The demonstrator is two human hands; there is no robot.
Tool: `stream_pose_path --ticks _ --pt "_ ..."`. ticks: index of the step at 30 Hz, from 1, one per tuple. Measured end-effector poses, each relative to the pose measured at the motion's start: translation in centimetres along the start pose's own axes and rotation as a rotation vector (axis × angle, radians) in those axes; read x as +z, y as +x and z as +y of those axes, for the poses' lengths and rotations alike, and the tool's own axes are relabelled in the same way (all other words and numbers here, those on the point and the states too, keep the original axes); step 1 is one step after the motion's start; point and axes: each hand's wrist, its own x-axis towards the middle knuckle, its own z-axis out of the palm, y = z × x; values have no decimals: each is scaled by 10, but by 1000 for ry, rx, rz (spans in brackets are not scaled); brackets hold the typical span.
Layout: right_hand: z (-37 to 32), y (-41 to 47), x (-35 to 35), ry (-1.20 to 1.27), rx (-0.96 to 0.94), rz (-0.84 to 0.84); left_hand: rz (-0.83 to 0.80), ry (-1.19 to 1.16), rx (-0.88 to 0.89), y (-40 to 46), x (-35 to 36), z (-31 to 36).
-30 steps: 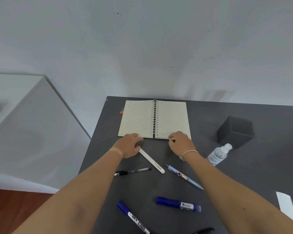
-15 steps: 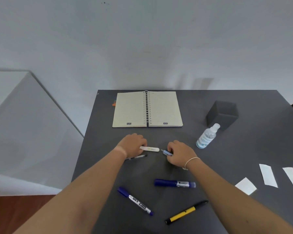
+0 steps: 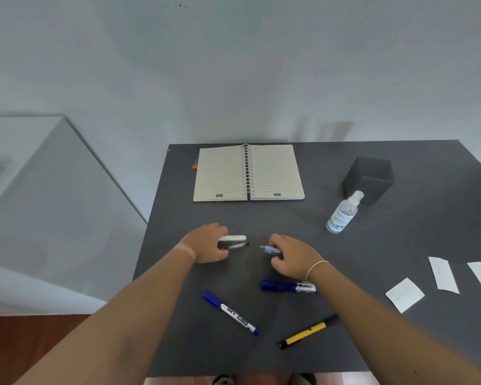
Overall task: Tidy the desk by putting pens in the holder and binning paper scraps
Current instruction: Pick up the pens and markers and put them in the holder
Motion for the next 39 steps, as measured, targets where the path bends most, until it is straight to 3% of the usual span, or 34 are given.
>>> stream_pose_path --ticks 5,14,24,39 --pt "8 -14 4 -139 -81 -197 44 10 -130 -7 10 14" --pt "17 -25 2 -222 -202 -247 221 -203 -338 -13 5 57" --pt "9 -13 -50 87 -135 -75 441 -406 -355 1 -42 90" --pt "23 8 -196 621 90 513 472 -779 -55 102 -138 161"
